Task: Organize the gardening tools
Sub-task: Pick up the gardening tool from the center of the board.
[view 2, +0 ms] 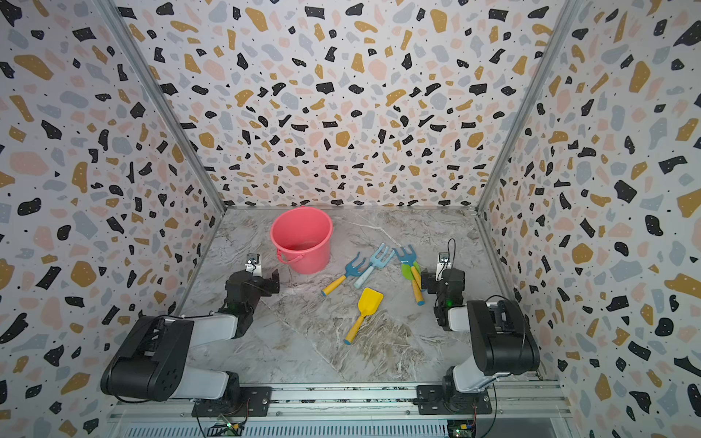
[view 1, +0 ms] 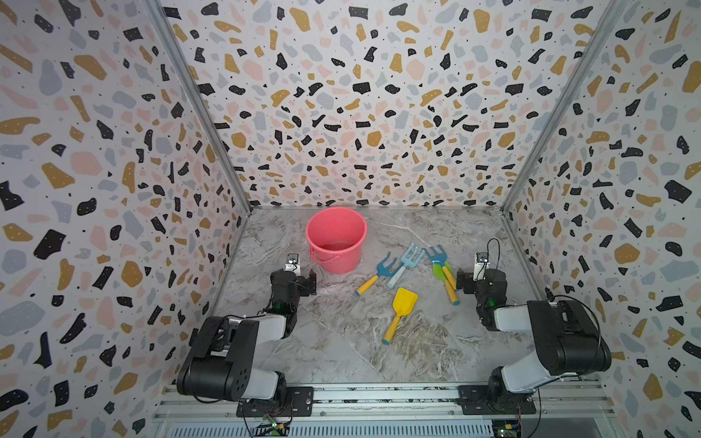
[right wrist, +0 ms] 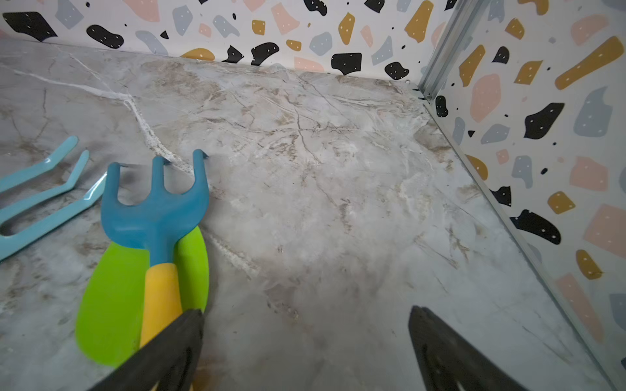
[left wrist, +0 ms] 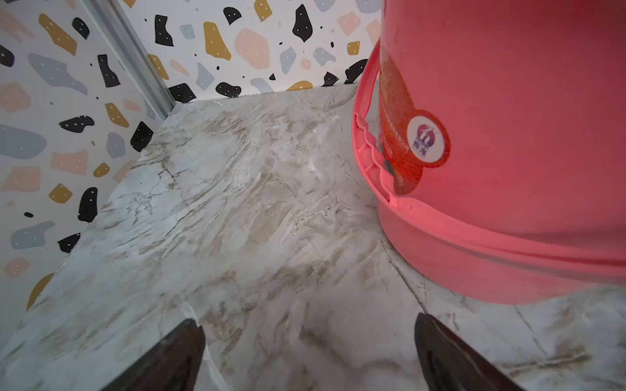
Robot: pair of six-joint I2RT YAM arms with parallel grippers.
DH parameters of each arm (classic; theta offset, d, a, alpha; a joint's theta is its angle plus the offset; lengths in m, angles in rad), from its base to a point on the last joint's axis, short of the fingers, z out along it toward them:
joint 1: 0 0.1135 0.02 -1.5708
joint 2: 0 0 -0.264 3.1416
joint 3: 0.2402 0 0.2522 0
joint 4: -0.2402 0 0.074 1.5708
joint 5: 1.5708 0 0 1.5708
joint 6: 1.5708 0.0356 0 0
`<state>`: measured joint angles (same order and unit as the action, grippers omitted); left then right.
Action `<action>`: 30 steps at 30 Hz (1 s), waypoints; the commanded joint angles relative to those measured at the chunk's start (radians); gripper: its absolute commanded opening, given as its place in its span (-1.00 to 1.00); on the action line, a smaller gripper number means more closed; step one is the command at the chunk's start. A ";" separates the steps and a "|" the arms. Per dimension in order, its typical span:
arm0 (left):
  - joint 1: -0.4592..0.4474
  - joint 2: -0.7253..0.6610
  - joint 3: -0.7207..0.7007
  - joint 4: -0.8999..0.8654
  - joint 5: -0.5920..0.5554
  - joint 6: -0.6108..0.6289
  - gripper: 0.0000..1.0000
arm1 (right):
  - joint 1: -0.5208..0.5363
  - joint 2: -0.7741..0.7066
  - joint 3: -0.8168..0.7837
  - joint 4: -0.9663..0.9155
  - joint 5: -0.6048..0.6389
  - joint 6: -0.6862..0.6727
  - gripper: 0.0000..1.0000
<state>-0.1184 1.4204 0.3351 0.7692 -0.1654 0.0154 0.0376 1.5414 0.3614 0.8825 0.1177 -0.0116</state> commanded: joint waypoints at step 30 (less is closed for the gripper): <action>0.006 -0.064 0.002 -0.019 -0.036 -0.012 0.99 | -0.004 -0.192 0.050 -0.225 -0.001 -0.004 1.00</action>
<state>-0.1184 1.4105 0.3351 0.7597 -0.1722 0.0143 0.0376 1.4181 0.3683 0.7479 0.1123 -0.0120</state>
